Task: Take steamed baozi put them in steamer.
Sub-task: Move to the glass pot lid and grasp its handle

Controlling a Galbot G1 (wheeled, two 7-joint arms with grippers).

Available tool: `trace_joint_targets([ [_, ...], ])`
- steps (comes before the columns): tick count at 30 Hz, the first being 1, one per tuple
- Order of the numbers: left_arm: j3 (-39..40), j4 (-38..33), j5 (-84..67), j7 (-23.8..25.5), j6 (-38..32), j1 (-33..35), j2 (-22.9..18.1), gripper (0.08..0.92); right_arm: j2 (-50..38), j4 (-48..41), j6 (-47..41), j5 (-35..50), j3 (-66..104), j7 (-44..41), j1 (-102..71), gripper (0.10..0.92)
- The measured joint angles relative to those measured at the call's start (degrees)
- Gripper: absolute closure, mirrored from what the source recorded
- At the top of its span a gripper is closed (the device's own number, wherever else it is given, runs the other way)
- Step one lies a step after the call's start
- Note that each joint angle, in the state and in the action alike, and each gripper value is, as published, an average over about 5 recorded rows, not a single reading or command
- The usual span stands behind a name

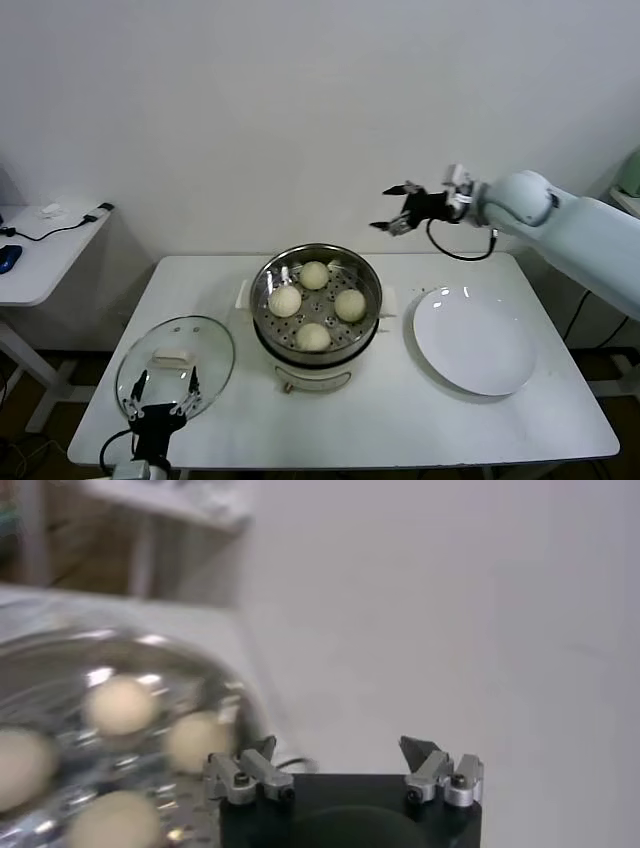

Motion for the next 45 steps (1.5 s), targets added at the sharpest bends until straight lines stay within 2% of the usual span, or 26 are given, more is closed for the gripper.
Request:
trace_joint_targets([
  [4,-0.4,0.5,0.5,-0.1,-0.1,-0.7,0.7,0.177,-3.8,1.7,3.4,-0.4,15.1,5.4,-14.7,0.203],
  [8,-0.4,1.2,1.3,-0.3,-0.6,-1.6,1.2,0.177,-4.0,3.2,7.3,-1.7,30.5,10.1,-30.0,0.203],
  [15,-0.6,2.7,3.3,-1.7,-1.9,-3.2,2.4,0.177,2.6,5.8,14.6,-5.0,56.3,14.8,-56.5,0.203],
  [20,-0.8,3.5,6.8,-3.8,-2.2,-3.7,3.2,0.177,9.5,7.3,19.7,-7.2,68.6,17.3,-73.7,0.203],
  [28,-1.7,6.4,18.4,-7.8,-4.3,-5.0,4.6,0.177,19.4,7.5,25.7,-11.4,77.2,20.3,-88.9,0.203],
  [39,-3.2,16.3,53.5,-15.5,-5.7,-5.7,8.6,0.177,27.5,7.9,28.3,-16.9,80.3,22.4,-95.7,0.203],
  [45,-3.3,21.4,65.4,-17.8,-5.4,-6.8,9.2,0.177,29.9,8.3,28.9,-19.4,80.9,22.9,-97.2,0.203],
])
